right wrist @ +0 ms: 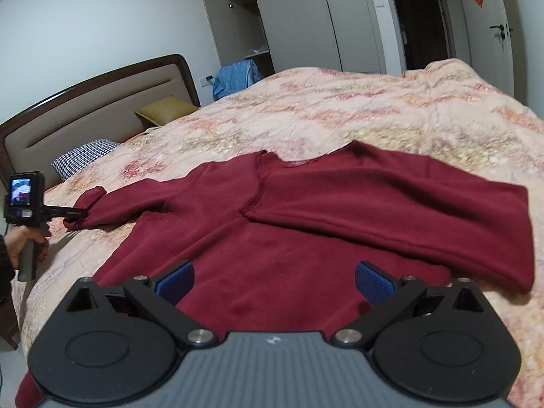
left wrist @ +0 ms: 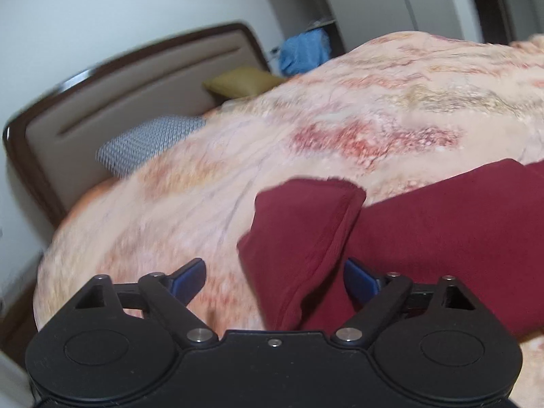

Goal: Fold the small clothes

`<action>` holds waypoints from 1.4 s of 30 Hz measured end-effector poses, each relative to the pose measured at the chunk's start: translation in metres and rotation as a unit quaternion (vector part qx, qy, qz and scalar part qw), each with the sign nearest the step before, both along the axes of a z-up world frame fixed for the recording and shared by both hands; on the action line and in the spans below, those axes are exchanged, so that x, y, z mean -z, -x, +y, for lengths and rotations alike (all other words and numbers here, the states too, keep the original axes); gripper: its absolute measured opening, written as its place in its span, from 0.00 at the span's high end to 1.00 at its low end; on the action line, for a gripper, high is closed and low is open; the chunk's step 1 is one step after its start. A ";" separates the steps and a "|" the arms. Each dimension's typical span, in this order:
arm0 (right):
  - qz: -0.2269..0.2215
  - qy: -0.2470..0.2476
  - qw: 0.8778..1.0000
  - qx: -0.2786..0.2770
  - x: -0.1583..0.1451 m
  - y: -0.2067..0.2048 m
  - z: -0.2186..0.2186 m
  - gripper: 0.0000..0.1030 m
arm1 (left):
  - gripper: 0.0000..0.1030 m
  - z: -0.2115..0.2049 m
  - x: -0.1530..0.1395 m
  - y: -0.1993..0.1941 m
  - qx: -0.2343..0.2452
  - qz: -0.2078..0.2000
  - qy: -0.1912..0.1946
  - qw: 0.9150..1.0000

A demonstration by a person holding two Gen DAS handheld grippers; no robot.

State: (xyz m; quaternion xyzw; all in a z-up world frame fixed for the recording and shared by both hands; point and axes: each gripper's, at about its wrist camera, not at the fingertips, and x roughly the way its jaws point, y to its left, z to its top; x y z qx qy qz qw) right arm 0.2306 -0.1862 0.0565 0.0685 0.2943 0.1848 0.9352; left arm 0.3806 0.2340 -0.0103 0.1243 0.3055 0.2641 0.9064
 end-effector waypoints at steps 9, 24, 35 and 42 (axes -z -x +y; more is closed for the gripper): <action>0.012 -0.002 1.000 0.004 0.004 -0.001 -0.003 0.00 | 0.90 0.023 -0.013 -0.017 -0.002 -0.044 0.085 0.995; 0.008 -0.056 0.998 0.031 0.007 -0.002 -0.043 0.00 | 0.91 -0.117 -0.153 0.000 0.169 -0.207 0.192 0.944; -0.022 -0.065 0.994 0.083 -0.006 0.015 -0.098 0.00 | 0.91 -0.307 -0.095 -0.019 0.333 -0.148 0.248 0.898; -0.002 -0.077 0.991 0.106 0.007 0.025 -0.131 0.00 | 0.84 -0.340 -0.016 -0.034 0.357 -0.040 0.288 0.888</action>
